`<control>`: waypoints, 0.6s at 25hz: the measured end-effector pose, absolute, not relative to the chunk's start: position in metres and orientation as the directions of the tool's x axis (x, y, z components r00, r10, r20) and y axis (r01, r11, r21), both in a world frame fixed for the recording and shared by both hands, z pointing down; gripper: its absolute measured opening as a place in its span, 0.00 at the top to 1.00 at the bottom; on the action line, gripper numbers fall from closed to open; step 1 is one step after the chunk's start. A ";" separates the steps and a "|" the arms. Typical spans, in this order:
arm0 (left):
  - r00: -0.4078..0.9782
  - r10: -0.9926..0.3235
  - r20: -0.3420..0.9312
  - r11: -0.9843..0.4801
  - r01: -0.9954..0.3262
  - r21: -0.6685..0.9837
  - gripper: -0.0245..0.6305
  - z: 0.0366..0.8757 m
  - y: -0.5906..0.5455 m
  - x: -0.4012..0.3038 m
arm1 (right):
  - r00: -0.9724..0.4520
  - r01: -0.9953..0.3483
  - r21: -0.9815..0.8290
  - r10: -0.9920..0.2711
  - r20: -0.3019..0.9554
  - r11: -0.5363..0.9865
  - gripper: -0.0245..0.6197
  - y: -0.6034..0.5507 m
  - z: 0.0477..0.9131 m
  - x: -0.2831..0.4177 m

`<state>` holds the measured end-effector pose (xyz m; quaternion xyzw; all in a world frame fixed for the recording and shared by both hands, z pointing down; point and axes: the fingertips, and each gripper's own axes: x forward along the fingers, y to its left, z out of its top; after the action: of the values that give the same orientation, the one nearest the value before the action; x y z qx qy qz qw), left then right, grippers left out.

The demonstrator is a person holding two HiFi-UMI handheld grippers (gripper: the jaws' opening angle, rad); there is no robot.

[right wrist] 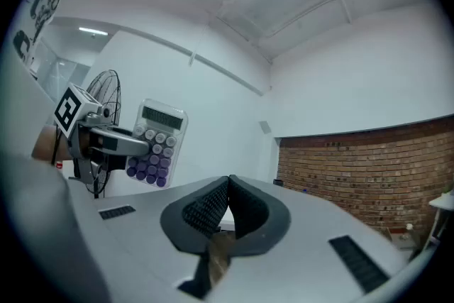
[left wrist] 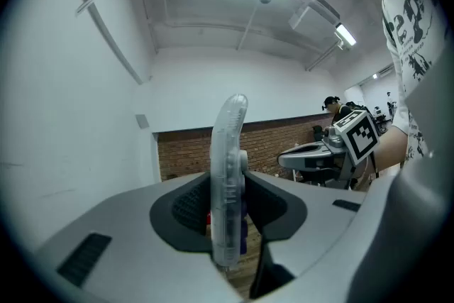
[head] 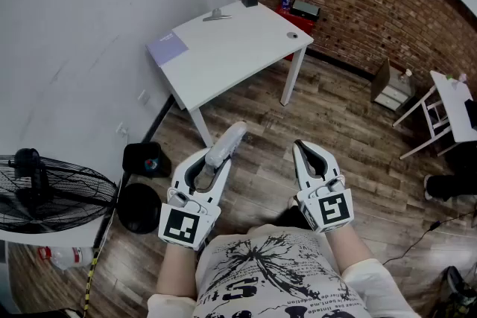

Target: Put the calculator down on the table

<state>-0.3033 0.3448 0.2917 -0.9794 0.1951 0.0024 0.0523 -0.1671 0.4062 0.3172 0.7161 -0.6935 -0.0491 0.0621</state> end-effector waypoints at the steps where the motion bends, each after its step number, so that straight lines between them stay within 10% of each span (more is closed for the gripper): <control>1: 0.924 -0.382 -0.026 -0.919 -0.383 -0.099 0.75 0.292 0.343 -0.303 | 0.037 -0.988 0.150 -0.999 0.009 -0.035 0.94 0.405 0.316 -0.166; 15: 0.928 -0.372 -0.013 -0.926 -0.372 -0.066 0.75 0.302 0.322 -0.284 | 0.046 -0.994 0.101 -0.999 -0.024 -0.048 0.94 0.379 0.315 -0.153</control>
<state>-0.2839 0.3222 0.3016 -0.9813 0.1896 0.0002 0.0339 -0.1530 0.3787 0.3154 0.7226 -0.6892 -0.0438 0.0284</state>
